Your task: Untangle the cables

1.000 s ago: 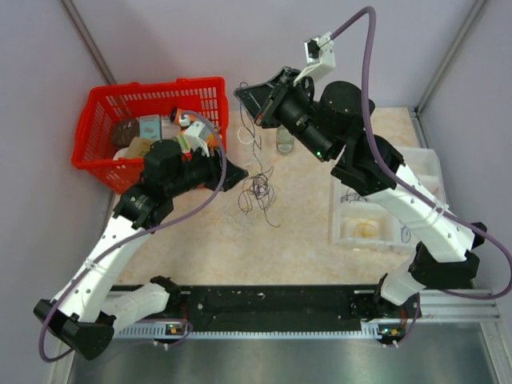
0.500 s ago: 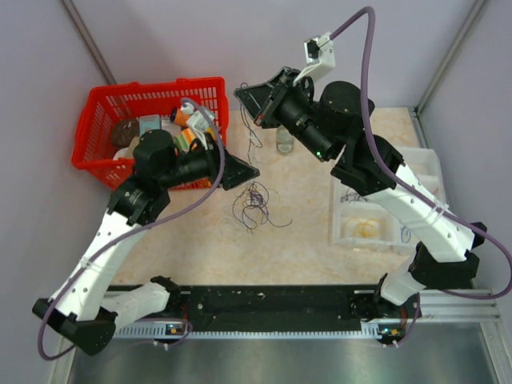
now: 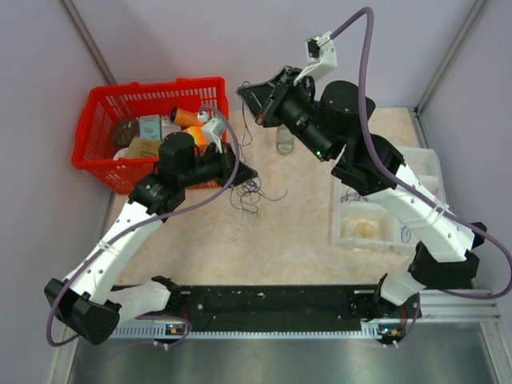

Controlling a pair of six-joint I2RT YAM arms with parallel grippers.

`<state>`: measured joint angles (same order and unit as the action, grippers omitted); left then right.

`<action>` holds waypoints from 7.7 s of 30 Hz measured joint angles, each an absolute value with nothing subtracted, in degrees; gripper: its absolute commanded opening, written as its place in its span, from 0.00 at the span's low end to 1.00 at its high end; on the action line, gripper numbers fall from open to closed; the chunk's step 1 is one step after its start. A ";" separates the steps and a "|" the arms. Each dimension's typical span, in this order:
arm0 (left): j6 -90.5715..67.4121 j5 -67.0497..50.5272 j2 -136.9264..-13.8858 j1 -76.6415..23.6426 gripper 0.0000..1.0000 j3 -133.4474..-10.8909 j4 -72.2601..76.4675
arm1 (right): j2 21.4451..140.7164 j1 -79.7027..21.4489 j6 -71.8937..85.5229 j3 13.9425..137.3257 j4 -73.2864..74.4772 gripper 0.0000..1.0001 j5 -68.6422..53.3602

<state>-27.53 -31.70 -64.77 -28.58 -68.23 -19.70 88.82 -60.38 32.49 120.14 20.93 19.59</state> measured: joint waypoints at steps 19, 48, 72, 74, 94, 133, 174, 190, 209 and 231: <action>-35.22 -7.31 -60.55 -21.21 0.00 -48.99 -43.70 | 89.73 -60.18 11.90 140.03 12.69 0.00 26.11; -29.65 -17.98 -52.60 -13.37 0.00 -67.24 -48.23 | 70.22 -57.84 16.45 74.91 20.29 0.00 31.81; -42.65 -32.69 -63.11 -13.37 0.00 -95.20 -42.22 | 62.52 -45.69 16.91 65.06 28.93 0.99 -4.86; -47.22 -36.88 -65.34 -13.37 0.00 -91.02 -38.11 | 62.00 -45.69 16.75 66.26 21.91 0.98 -8.91; -71.22 -32.71 -61.49 -13.26 0.00 -77.91 -35.14 | 81.19 -59.51 21.04 79.61 -2.39 0.61 3.99; -62.13 -32.29 -59.33 -12.32 0.84 -76.01 -37.23 | 84.55 -60.75 16.82 83.48 9.26 0.00 16.58; -22.52 -25.85 -59.48 -12.84 0.73 -67.29 -52.77 | 85.84 -4.03 23.97 76.14 29.63 0.00 9.89; -22.52 -25.85 -59.48 -12.84 0.73 -67.29 -52.80 | 90.32 -7.31 20.78 79.77 38.22 0.76 13.39; -22.50 -25.85 -59.48 -12.84 0.73 -67.29 -52.82 | 99.37 -45.69 30.98 69.97 22.70 0.65 -3.18; -22.50 -25.82 -59.48 -12.84 0.73 -67.29 -52.82 | 105.80 -46.68 34.70 72.05 16.23 0.29 3.92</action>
<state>-22.50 -25.82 -59.48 -12.84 -67.29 -52.82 105.80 -46.68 34.70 72.05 16.23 3.92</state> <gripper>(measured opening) 0.735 0.288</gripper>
